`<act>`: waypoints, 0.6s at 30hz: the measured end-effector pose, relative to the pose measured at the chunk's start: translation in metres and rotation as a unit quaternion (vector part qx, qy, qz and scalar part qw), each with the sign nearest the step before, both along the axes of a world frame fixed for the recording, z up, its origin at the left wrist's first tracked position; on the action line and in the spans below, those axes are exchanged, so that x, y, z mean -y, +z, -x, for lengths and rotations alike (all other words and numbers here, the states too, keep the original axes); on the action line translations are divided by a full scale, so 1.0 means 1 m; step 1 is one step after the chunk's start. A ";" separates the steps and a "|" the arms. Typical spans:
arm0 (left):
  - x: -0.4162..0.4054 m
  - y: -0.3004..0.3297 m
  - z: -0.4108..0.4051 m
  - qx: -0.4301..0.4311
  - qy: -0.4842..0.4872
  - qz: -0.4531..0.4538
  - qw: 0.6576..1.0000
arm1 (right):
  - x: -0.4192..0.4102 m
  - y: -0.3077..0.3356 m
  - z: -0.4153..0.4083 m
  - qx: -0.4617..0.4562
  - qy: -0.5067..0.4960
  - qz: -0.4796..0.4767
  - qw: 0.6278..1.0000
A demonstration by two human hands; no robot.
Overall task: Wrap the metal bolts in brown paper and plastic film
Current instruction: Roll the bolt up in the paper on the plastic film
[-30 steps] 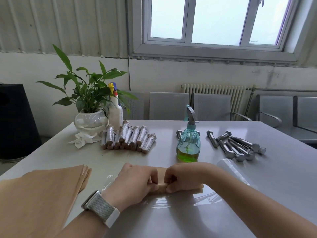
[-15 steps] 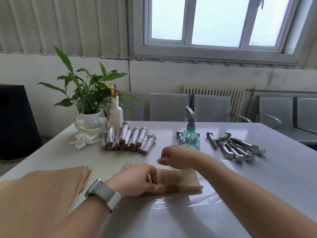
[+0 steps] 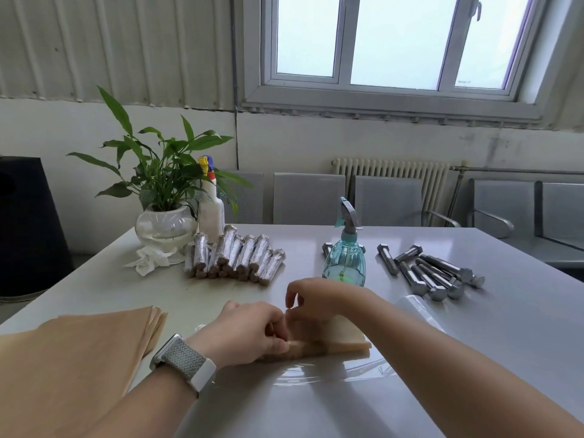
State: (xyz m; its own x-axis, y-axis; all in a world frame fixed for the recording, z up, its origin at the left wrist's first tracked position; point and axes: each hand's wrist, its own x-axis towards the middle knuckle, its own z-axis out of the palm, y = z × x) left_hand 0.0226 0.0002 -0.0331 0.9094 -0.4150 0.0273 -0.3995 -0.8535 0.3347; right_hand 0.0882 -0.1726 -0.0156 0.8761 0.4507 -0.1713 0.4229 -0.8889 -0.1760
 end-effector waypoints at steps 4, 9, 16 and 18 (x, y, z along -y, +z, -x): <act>0.001 -0.002 0.000 0.013 0.004 0.001 1.000 | -0.002 -0.004 0.001 -0.015 -0.005 0.019 1.000; 0.003 -0.008 0.005 0.097 0.007 -0.016 0.995 | 0.008 0.009 0.008 -0.028 0.010 0.023 0.999; 0.008 -0.011 0.007 0.191 -0.027 -0.082 0.978 | 0.014 0.021 0.036 0.001 0.054 0.010 0.998; 0.008 -0.009 0.009 0.203 -0.032 -0.086 0.975 | 0.013 0.016 0.043 0.040 0.068 -0.013 0.997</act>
State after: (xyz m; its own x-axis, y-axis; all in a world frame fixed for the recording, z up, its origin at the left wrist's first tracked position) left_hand 0.0140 -0.0083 -0.0425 0.8106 -0.4999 0.3050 -0.5229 -0.8524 -0.0073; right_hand 0.0455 -0.1861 0.0000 0.8175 0.5687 -0.0905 0.5520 -0.8186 -0.1586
